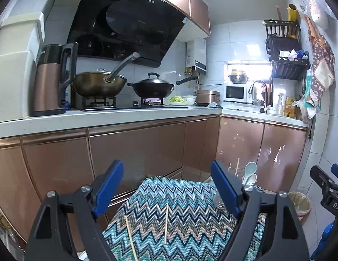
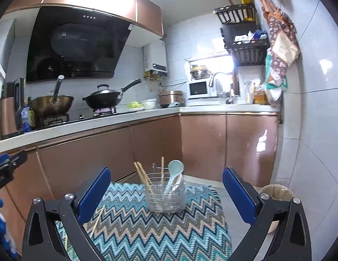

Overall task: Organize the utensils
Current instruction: 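Lift both open tools out of the wire holder back over the cloth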

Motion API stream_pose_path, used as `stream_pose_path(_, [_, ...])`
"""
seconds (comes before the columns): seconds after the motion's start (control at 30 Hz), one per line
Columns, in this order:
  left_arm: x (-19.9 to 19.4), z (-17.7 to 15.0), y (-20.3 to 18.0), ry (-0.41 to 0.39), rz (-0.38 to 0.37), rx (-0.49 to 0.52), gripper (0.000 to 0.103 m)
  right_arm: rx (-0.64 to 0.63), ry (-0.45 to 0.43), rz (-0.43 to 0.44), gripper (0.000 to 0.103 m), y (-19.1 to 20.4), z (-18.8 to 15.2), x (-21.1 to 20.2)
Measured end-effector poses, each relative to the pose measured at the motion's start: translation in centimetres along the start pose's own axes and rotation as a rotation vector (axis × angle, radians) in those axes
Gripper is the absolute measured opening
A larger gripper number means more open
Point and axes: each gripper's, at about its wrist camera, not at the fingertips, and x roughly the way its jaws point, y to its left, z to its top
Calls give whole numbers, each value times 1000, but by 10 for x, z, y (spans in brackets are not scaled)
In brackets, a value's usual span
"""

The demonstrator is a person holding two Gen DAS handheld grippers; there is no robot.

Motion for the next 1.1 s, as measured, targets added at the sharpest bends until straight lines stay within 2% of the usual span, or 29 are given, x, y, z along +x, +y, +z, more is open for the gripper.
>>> stream_pose_path(0.17, [-13,-1,9,-20,34,-5,82,-15,-25,-33,103,5,-2,-7])
stream_pose_path(0.43, [-25,3,21,-59,70,-20,82,-7,-35,15,103,8,-2,-16])
stream_pose_path(0.8, [-27,-1,33,-103,118,-44,82,5,-96,-2,103,8,-3,-21])
stream_pose_path(0.93, [-19,-5,36,-79,108,-51,82,1,-80,-4,103,11,-6,-15])
stream_pose_path(1.1, [-7,-11,37,-20,94,-44,83,-19,-17,-41,103,16,-12,-3])
